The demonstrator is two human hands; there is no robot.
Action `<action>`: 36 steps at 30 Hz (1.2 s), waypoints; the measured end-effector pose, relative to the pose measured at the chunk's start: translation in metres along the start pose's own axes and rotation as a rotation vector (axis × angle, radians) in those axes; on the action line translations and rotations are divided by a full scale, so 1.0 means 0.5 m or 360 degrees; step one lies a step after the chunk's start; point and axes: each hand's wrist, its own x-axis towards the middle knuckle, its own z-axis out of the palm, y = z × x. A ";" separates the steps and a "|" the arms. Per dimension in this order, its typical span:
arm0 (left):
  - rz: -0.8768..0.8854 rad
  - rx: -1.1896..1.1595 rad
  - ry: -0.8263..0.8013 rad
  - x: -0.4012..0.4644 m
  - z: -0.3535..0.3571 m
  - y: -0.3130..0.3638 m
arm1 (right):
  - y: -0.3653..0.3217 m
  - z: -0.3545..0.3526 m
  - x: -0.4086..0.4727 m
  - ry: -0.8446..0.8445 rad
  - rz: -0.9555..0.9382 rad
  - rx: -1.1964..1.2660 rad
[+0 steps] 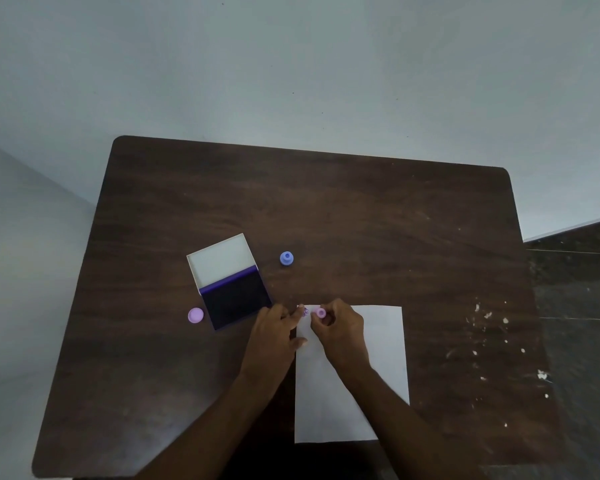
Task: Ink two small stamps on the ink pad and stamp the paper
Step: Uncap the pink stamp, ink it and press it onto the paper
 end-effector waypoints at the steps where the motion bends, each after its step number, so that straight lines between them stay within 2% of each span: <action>1: -0.0004 -0.0003 -0.0001 0.000 0.001 -0.001 | -0.001 0.000 0.000 -0.0007 0.0014 0.0003; 11: -0.0076 -0.0043 -0.0049 0.001 0.002 -0.001 | -0.006 -0.004 0.002 -0.0073 0.0092 -0.0042; 20: 0.0010 0.0095 -0.0081 -0.006 -0.016 0.017 | -0.021 -0.013 -0.009 -0.0054 0.0085 -0.0023; 25: 0.0000 0.0155 -0.0123 -0.005 -0.029 0.027 | -0.038 -0.022 -0.019 -0.0109 0.0177 -0.0048; 32: -0.0052 0.0085 -0.0058 -0.012 -0.028 0.027 | 0.006 -0.032 -0.092 0.0315 0.0123 0.0276; 36: -0.0062 0.0010 0.0052 -0.017 -0.020 0.035 | 0.027 -0.035 -0.126 0.0336 0.0046 0.0345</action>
